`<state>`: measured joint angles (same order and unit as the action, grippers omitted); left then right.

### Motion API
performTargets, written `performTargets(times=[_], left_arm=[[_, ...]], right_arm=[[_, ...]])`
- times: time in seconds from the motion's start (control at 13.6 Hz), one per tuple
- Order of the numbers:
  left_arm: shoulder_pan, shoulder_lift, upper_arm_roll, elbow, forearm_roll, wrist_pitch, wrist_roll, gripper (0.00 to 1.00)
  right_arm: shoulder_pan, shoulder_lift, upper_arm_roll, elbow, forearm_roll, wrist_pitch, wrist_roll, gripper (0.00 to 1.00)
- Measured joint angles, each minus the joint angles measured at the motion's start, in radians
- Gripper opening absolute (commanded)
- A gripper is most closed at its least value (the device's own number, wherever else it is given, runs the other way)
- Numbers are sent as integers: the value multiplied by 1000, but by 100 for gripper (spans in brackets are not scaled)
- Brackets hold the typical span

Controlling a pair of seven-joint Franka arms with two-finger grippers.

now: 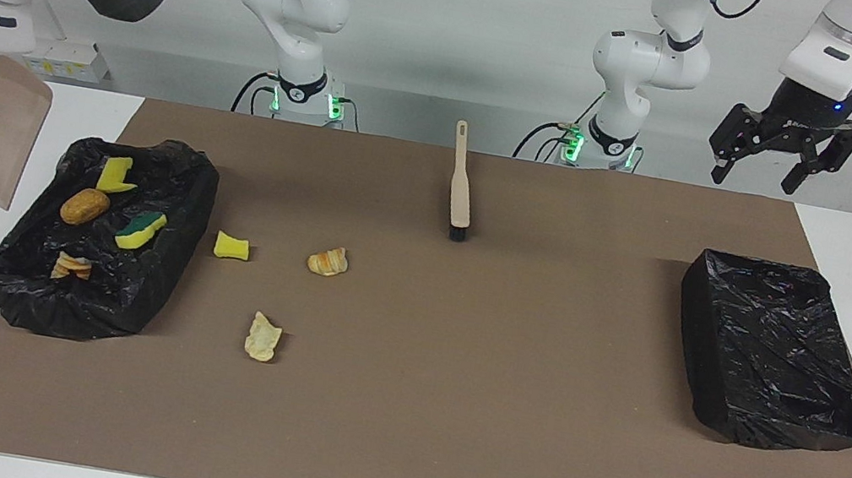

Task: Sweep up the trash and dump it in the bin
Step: 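Bring the empty dustpan back over the table with the right gripper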

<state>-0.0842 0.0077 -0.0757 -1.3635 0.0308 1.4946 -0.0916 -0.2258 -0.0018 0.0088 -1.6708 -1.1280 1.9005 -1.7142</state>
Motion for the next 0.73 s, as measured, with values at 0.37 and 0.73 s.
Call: performTargets(times=[0.37,0.73], left_arm=[[0,-3,16,0,0,-1,-4,100],[0,-3,16,0,0,-2,-5,100]], right_arm=[[38,-3,14,0,176,-18,5,0],[70,-3,19,-2,428,-19,6,0]])
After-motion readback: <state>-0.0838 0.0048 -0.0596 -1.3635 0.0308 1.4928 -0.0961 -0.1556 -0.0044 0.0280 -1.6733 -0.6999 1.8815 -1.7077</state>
